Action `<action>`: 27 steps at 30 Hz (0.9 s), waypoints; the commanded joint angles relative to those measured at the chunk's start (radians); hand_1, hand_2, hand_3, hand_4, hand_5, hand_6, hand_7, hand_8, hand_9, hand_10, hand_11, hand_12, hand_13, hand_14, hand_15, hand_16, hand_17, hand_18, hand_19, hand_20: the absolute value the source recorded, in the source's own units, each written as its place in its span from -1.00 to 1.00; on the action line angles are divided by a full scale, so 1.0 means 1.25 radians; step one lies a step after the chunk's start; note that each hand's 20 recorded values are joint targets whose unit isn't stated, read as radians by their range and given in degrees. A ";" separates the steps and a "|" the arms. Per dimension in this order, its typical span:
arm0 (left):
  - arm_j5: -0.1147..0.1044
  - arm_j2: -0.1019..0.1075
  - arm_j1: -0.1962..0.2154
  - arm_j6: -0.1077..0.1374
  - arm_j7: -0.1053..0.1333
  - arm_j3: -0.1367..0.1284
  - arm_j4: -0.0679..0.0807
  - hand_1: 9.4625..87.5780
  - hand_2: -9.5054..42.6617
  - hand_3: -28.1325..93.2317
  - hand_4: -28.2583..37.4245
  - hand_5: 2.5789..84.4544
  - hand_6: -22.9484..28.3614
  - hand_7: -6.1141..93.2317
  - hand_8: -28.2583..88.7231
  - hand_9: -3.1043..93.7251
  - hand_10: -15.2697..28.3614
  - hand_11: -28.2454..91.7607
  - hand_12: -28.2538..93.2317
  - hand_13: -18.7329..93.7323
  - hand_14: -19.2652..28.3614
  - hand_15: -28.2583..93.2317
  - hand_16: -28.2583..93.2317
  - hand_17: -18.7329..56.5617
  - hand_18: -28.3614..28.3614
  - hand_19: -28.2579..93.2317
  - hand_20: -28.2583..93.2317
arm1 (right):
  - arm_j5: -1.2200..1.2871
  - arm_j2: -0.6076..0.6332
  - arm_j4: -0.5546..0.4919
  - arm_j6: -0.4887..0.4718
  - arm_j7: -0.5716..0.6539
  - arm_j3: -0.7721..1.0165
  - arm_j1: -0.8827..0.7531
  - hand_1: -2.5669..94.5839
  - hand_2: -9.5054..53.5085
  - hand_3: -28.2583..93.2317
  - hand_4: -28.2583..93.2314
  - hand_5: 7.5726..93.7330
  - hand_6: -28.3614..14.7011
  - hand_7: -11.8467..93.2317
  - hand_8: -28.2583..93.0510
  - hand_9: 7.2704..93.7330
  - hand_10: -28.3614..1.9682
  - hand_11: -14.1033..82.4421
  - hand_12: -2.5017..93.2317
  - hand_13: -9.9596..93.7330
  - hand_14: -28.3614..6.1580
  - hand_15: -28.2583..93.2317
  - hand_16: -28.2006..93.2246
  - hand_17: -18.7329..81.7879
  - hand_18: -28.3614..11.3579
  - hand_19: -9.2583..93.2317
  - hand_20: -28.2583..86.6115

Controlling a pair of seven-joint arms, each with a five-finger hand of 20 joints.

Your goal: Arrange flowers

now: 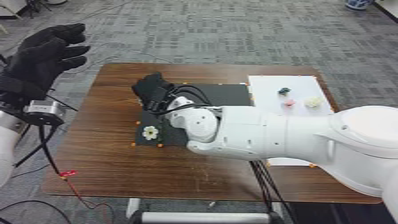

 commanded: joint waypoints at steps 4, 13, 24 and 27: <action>0.005 -0.004 -0.015 -0.007 0.004 0.020 0.003 -0.63 -0.82 0.60 -1.00 -0.48 -0.01 -0.33 -0.73 -0.60 0.20 -0.04 -0.30 -0.50 0.39 0.23 -0.64 -0.77 0.71 0.11 -0.33 | -0.006 -0.030 0.051 -0.050 0.023 -0.011 -0.005 0.04 -1.00 0.84 -1.00 0.66 0.59 -0.14 -0.60 0.83 0.57 -0.17 0.08 0.54 0.26 0.69 0.06 0.14 -0.56 0.95 0.46; 0.004 -0.007 -0.017 -0.012 0.006 0.020 0.005 -0.63 -0.82 0.60 -1.00 -0.48 -0.01 -0.33 -0.72 -0.60 0.20 -0.04 -0.30 -0.50 0.39 0.23 -0.64 -0.77 0.71 0.11 -0.33 | -0.028 -0.019 0.051 -0.114 0.011 0.023 -0.030 0.01 -1.00 0.82 -1.00 0.52 0.58 -0.12 -0.61 0.74 0.57 -0.18 0.08 0.48 0.27 0.71 0.06 0.10 -0.54 0.94 0.47; 0.003 -0.009 -0.013 -0.014 0.008 0.016 0.005 -0.63 -0.82 0.60 -1.00 -0.48 -0.01 -0.33 -0.72 -0.60 0.20 -0.04 -0.30 -0.50 0.39 0.23 -0.64 -0.77 0.71 0.11 -0.33 | -0.060 -0.008 0.043 -0.193 0.004 0.070 -0.064 -0.14 -1.00 0.87 -1.00 0.24 0.51 -0.17 -0.75 0.38 0.45 -0.16 -0.16 0.37 0.22 0.75 0.03 0.04 -0.55 0.91 0.50; 0.004 -0.010 -0.012 -0.016 0.006 0.015 0.005 -0.63 -0.82 0.60 -1.00 -0.48 -0.01 -0.33 -0.72 -0.60 0.20 -0.04 -0.30 -0.50 0.39 0.23 -0.64 -0.77 0.71 0.11 -0.33 | -0.072 -0.006 0.040 -0.214 0.005 0.082 -0.072 -0.20 -1.00 0.92 -1.00 0.18 0.48 -0.18 -0.83 0.24 0.32 -0.01 -0.36 0.34 0.19 0.77 0.02 0.03 -0.55 0.91 0.51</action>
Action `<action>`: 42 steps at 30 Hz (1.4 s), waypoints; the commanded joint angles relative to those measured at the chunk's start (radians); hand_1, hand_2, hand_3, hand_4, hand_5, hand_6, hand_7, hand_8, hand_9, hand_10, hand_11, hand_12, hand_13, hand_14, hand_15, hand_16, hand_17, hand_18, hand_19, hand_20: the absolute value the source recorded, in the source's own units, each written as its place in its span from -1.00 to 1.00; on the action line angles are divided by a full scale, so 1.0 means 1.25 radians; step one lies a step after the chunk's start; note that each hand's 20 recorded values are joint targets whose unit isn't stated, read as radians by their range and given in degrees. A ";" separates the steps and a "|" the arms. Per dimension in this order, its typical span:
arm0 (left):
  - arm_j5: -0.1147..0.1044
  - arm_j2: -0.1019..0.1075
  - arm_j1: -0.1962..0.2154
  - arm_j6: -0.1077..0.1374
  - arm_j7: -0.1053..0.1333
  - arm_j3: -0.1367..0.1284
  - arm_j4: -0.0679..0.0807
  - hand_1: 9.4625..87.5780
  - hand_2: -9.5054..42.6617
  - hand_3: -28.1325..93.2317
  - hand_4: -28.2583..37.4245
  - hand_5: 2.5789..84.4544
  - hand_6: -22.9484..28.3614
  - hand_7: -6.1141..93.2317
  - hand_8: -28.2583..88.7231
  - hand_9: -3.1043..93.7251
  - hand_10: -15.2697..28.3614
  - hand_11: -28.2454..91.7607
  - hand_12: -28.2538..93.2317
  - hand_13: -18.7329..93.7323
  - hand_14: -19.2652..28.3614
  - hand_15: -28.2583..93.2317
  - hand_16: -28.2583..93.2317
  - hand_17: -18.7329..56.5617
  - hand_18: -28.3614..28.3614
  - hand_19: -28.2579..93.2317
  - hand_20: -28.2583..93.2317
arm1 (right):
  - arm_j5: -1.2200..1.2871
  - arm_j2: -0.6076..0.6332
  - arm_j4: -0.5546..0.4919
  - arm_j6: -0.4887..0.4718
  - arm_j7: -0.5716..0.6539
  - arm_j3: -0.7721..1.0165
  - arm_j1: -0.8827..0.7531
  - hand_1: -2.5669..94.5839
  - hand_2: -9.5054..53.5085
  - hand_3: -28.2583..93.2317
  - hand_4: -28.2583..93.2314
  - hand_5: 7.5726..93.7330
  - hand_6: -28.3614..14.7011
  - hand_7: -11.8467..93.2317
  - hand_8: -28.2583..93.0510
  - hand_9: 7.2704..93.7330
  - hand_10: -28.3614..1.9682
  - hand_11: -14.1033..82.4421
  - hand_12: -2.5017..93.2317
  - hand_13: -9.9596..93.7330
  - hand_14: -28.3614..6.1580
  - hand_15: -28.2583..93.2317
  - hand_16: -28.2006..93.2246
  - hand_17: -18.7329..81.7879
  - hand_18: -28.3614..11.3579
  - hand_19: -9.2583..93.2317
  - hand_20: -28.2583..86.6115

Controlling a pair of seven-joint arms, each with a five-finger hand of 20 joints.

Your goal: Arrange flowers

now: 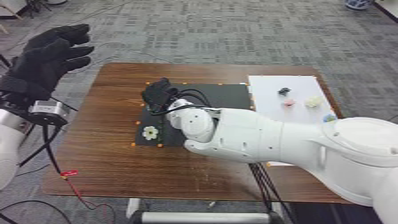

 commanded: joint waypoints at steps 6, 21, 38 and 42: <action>0.002 -0.010 0.004 -0.008 0.002 -0.006 0.002 -0.63 -0.82 0.60 -1.00 -0.48 -0.01 -0.33 -0.72 -0.60 0.20 -0.04 -0.30 -0.50 0.39 0.23 -0.64 -0.77 0.71 0.11 -0.33 | -0.042 0.011 -0.011 -0.061 -0.006 0.027 -0.017 -0.21 -1.00 0.94 -1.00 0.14 0.44 -0.19 -0.82 0.18 0.27 -0.01 -0.42 0.30 0.15 0.79 0.02 0.01 -0.55 0.90 0.51; 0.001 -0.011 0.004 -0.007 0.000 -0.004 0.003 -0.63 -0.82 0.60 -1.00 -0.48 -0.01 -0.33 -0.72 -0.61 0.20 -0.04 -0.30 -0.50 0.39 0.23 -0.64 -0.77 0.71 0.11 -0.33 | -0.043 0.014 -0.008 -0.073 -0.014 0.037 -0.023 -0.23 -1.00 0.94 -1.00 0.12 0.43 -0.20 -0.82 0.16 0.25 -0.03 -0.45 0.28 0.14 0.79 0.00 0.00 -0.56 0.89 0.51; 0.001 -0.012 0.006 -0.003 0.001 -0.004 0.003 -0.62 -0.81 0.60 -1.00 -0.48 -0.01 -0.33 -0.72 -0.60 0.20 -0.04 -0.30 -0.50 0.39 0.23 -0.64 -0.77 0.71 0.11 -0.33 | -0.053 0.021 -0.013 -0.138 -0.019 0.067 -0.033 -0.33 -1.00 0.95 -1.00 -0.04 0.31 -0.23 -0.79 -0.01 0.11 -0.10 -0.48 0.21 0.07 0.78 -0.01 -0.05 -0.62 0.87 0.52; 0.001 -0.015 0.013 -0.001 0.001 -0.010 0.000 -0.62 -0.81 0.60 -1.00 -0.48 -0.01 -0.33 -0.72 -0.60 0.20 -0.04 -0.30 -0.50 0.39 0.23 -0.64 -0.77 0.71 0.11 -0.33 | -0.053 0.027 -0.019 -0.124 -0.012 0.066 -0.028 -0.33 -1.00 0.96 -1.00 -0.04 0.31 -0.24 -0.79 -0.01 0.11 -0.11 -0.48 0.21 0.08 0.78 -0.02 -0.05 -0.62 0.86 0.53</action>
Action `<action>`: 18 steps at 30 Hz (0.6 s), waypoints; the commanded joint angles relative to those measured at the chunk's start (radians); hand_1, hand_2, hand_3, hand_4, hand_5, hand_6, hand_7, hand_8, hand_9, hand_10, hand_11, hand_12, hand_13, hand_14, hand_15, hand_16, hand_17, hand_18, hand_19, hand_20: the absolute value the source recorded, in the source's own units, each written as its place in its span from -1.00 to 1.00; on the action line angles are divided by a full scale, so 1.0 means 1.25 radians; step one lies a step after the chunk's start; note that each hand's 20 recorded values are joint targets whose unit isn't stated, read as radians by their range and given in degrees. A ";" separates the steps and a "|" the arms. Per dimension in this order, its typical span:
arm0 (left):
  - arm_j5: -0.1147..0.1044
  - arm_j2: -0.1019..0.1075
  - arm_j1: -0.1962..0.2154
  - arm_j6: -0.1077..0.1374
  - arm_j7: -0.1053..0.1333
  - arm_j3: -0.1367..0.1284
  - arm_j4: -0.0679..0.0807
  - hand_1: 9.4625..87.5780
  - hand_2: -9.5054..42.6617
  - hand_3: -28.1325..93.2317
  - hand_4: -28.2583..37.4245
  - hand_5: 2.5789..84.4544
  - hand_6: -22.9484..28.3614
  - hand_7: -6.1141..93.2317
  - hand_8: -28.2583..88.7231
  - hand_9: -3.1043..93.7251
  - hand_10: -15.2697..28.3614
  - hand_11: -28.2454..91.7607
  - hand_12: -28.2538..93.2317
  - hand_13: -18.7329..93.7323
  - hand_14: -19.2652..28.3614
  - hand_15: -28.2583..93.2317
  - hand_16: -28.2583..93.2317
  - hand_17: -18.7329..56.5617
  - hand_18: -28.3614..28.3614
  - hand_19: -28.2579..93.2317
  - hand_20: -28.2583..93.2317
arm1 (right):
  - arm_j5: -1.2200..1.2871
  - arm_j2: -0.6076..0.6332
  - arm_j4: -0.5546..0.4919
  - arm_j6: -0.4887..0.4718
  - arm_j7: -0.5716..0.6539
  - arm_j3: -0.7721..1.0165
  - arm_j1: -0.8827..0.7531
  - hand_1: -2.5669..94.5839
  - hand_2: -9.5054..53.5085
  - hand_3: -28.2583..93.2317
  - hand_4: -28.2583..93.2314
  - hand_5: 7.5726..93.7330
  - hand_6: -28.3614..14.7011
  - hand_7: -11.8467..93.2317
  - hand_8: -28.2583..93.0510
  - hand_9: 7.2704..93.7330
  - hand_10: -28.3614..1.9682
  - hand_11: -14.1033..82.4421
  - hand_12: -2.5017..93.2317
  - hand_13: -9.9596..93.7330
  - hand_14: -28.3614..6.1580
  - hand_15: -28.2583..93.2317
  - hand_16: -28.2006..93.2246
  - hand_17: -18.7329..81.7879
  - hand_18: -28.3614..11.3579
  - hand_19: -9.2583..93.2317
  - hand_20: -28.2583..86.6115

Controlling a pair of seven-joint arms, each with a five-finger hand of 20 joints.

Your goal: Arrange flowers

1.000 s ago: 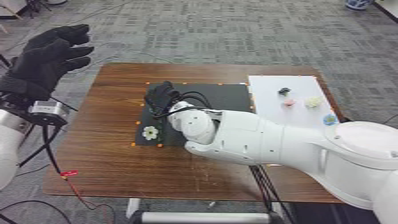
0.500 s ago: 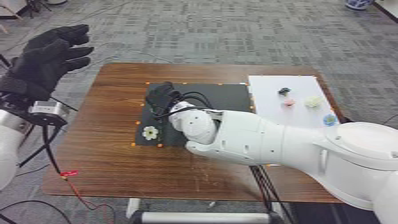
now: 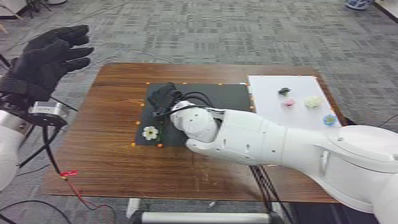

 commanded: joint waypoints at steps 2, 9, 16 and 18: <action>0.001 -0.012 0.014 -0.001 -0.002 -0.012 -0.003 -0.62 -0.81 0.60 -1.00 -0.48 -0.01 -0.33 -0.72 -0.60 0.20 -0.04 -0.30 -0.50 0.39 0.23 -0.64 -0.77 0.71 0.11 -0.33 | -0.020 0.018 -0.027 -0.015 0.009 0.021 0.012 -0.33 -1.00 0.96 -1.00 -0.04 0.31 -0.24 -0.79 -0.01 0.11 -0.11 -0.48 0.21 0.08 0.78 -0.02 -0.05 -0.62 0.86 0.52; 0.001 -0.035 0.045 0.002 -0.005 -0.034 -0.010 -0.63 -0.81 0.60 -1.00 -0.48 -0.01 -0.33 -0.72 -0.60 0.20 -0.04 -0.30 -0.50 0.39 0.23 -0.64 -0.77 0.71 0.11 -0.33 | -0.025 0.145 -0.199 -0.017 0.020 0.145 -0.012 -0.31 -1.00 0.98 -1.00 -0.09 0.27 -0.25 -0.78 -0.06 0.06 -0.12 -0.48 0.20 0.05 0.79 -0.03 -0.06 -0.63 0.87 0.53; 0.001 -0.063 0.058 -0.005 -0.015 -0.035 -0.009 -0.63 -0.81 0.60 -1.00 -0.48 -0.01 -0.33 -0.72 -0.60 0.20 -0.04 -0.30 -0.50 0.39 0.24 -0.64 -0.77 0.71 0.11 -0.33 | -0.015 0.352 -0.358 0.029 0.069 0.277 -0.113 -0.30 -1.00 0.95 -1.00 -0.10 0.23 -0.27 -0.78 -0.07 0.02 -0.13 -0.48 0.19 0.00 0.79 -0.04 -0.07 -0.65 0.86 0.51; 0.001 -0.078 0.084 0.000 -0.013 -0.050 -0.018 -0.62 -0.81 0.60 -1.00 -0.48 -0.01 -0.33 -0.72 -0.60 0.20 -0.03 -0.30 -0.50 0.39 0.23 -0.64 -0.77 0.71 0.11 -0.33 | 0.016 0.408 -0.361 0.056 0.055 0.295 -0.136 -0.32 -1.00 0.94 -1.00 -0.14 0.21 -0.28 -0.77 -0.13 -0.02 -0.14 -0.47 0.16 -0.05 0.79 -0.04 -0.09 -0.65 0.85 0.51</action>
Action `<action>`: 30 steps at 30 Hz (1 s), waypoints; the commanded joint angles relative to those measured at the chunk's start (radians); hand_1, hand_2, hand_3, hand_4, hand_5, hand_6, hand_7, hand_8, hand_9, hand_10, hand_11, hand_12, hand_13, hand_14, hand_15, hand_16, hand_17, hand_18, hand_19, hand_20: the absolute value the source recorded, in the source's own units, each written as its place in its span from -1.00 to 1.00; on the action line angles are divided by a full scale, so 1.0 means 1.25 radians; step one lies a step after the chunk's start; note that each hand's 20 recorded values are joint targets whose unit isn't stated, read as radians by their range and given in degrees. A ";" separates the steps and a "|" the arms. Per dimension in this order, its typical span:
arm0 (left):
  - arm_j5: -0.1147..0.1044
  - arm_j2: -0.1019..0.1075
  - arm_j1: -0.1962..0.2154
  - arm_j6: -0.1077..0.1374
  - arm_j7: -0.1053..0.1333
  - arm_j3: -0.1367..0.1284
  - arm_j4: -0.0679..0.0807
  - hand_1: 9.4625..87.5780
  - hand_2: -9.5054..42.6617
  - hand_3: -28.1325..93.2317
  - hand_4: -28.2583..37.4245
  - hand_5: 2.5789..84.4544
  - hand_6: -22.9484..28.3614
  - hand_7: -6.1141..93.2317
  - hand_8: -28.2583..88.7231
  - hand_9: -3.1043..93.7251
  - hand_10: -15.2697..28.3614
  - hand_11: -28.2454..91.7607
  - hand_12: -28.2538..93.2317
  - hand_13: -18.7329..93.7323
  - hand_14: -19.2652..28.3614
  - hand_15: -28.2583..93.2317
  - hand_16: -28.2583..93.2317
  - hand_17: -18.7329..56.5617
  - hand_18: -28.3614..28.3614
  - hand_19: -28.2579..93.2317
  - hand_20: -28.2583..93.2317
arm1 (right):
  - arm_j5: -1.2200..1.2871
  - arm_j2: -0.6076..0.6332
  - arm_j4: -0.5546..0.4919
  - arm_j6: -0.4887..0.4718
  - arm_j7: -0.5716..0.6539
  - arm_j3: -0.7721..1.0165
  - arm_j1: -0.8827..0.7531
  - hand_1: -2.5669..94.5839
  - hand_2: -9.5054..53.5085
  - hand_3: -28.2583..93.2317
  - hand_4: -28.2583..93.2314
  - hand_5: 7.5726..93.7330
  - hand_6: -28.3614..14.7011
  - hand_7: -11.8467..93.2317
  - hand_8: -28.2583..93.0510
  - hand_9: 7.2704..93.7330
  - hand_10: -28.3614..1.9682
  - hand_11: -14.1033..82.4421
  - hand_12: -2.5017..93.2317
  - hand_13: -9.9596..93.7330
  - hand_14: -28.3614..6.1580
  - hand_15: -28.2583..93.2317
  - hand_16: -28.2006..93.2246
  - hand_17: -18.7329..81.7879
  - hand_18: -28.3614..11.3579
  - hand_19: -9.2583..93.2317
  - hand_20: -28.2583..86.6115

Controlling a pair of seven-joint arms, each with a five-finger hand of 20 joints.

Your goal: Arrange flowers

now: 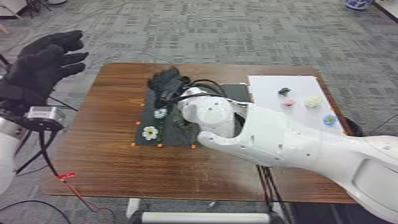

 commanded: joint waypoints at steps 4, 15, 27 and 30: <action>-0.002 -0.072 0.088 -0.001 -0.013 -0.040 -0.024 -0.62 -0.81 0.60 -1.00 -0.48 -0.01 -0.33 -0.72 -0.60 0.20 -0.03 -0.30 -0.50 0.39 0.23 -0.64 -0.77 0.71 0.11 -0.33 | 0.033 0.302 -0.080 0.008 0.045 0.259 -0.230 -0.38 -1.00 0.89 -1.00 -0.36 0.07 -0.34 -0.72 -0.37 -0.15 -0.17 -0.44 0.03 -0.14 0.79 -0.10 -0.16 -0.68 0.80 0.51; -0.004 -0.087 0.126 0.007 -0.010 -0.054 -0.029 -0.62 -0.81 0.60 -1.00 -0.48 -0.01 -0.33 -0.72 -0.60 0.20 -0.03 -0.30 -0.50 0.39 0.23 -0.64 -0.77 0.71 0.11 -0.33 | 0.005 0.420 -0.067 0.154 0.106 0.385 -0.432 -0.46 -1.00 0.92 -1.00 -0.54 -0.04 -0.43 -0.68 -0.54 -0.14 -0.35 -0.47 -0.06 -0.19 0.79 -0.18 -0.19 -0.66 0.75 0.50; 0.002 -0.070 0.089 -0.004 -0.019 -0.022 -0.021 -0.62 -0.81 0.60 -1.00 -0.48 -0.01 -0.33 -0.73 -0.60 0.20 -0.03 -0.30 -0.50 0.39 0.23 -0.64 -0.77 0.71 0.11 -0.33 | -0.019 0.458 -0.045 0.144 0.156 0.369 -0.438 -0.42 -1.00 0.92 -1.00 -0.36 0.10 -0.32 -0.73 -0.35 0.01 -0.26 -0.50 0.04 -0.13 0.79 -0.17 -0.15 -0.66 0.78 0.49; -0.001 -0.072 0.103 0.004 -0.020 -0.034 -0.025 -0.63 -0.81 0.60 -1.00 -0.48 -0.01 -0.33 -0.73 -0.60 0.20 -0.03 -0.30 -0.50 0.39 0.23 -0.64 -0.77 0.71 0.11 -0.33 | -0.029 0.488 -0.072 0.152 0.184 0.419 -0.477 -0.42 -1.00 0.92 -1.00 -0.36 0.09 -0.32 -0.74 -0.36 -0.01 -0.26 -0.50 0.04 -0.14 0.79 -0.16 -0.15 -0.66 0.79 0.49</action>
